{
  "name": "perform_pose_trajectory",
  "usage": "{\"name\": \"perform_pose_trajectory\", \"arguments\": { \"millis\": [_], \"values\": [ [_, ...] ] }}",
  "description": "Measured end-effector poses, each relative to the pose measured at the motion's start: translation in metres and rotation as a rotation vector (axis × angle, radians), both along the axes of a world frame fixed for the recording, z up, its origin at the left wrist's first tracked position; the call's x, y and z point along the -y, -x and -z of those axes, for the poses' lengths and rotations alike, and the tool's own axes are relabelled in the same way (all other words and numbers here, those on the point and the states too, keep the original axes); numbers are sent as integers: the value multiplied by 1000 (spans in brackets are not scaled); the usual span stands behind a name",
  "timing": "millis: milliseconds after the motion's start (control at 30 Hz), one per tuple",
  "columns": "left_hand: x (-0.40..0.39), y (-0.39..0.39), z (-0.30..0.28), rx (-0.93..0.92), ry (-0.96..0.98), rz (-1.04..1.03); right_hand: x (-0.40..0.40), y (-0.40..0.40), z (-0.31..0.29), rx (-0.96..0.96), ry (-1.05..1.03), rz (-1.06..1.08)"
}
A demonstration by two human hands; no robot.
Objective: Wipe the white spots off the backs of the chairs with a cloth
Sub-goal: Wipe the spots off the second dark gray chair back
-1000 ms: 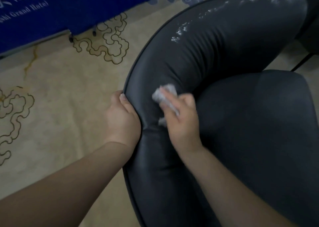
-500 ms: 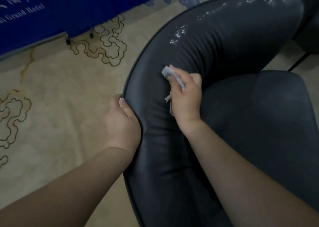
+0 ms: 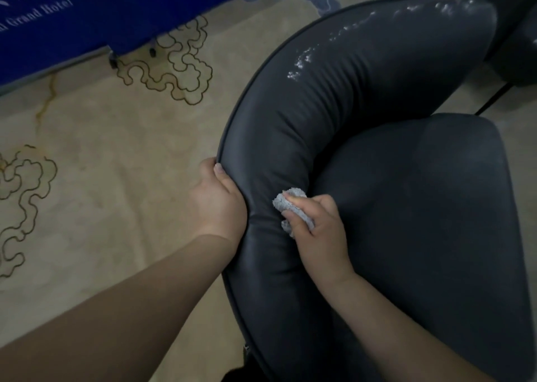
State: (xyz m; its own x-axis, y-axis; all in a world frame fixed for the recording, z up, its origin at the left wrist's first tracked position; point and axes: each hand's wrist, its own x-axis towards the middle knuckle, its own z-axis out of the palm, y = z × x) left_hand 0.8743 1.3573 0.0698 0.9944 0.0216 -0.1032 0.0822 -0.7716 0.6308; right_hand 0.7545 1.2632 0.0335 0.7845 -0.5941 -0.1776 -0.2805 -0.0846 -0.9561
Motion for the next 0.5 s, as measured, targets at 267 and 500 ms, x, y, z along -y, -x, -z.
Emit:
{"name": "perform_pose_trajectory", "arguments": {
  "millis": [267, 500],
  "values": [
    [-5, 0, 2, -2, -14, 122, -3, 1, -12, -87, -7, 2],
    [-15, -10, -12, -244, 104, 332, -9, -13, -36, -275, -16, 135]
  ]
}}
